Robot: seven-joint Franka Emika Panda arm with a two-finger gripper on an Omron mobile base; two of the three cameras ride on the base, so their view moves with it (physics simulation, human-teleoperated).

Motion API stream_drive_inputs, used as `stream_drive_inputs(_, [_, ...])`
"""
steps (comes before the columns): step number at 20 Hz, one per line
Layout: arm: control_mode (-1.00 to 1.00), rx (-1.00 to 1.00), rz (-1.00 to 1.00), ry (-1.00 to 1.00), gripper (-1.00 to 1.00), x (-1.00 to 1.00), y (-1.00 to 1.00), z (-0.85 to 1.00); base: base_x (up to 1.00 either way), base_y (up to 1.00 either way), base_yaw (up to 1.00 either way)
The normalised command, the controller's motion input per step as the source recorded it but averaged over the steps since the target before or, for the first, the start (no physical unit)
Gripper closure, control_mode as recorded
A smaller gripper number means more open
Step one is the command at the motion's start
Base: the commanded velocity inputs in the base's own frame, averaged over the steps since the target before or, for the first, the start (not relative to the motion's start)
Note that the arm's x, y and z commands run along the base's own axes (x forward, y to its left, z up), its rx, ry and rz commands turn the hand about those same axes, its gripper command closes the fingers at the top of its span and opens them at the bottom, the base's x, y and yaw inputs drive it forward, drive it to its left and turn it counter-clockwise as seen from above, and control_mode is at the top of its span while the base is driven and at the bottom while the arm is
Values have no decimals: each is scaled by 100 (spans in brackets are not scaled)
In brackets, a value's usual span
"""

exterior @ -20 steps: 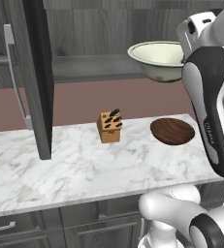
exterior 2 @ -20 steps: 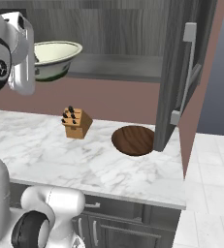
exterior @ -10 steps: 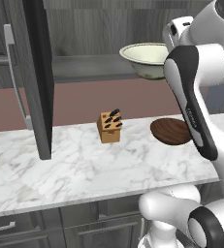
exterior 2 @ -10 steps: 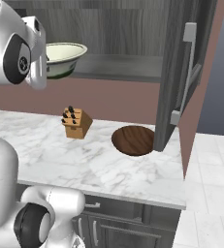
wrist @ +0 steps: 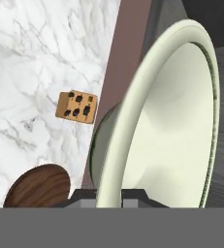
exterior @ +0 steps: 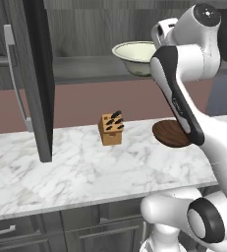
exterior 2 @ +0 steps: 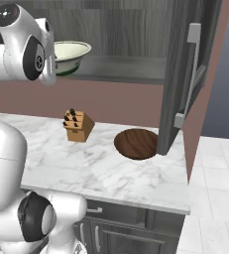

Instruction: Open the cabinet. Pick the bowls from the counter and place them in the cabinet. Then close the cabinet.

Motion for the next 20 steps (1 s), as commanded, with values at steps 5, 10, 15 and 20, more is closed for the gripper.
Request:
stream_drive_inputs(5, [-100,0,2,0,100,55,8,0,0,0,0])
stream_drive_inputs(10, [-100,0,1,0,100,51,12,-2,0,0,0])
stream_drive_inputs(15, [-100,0,1,0,100,47,16,-8,0,0,0])
stream_drive_inputs(20, [-100,0,1,0,100,46,13,-5,0,0,0])
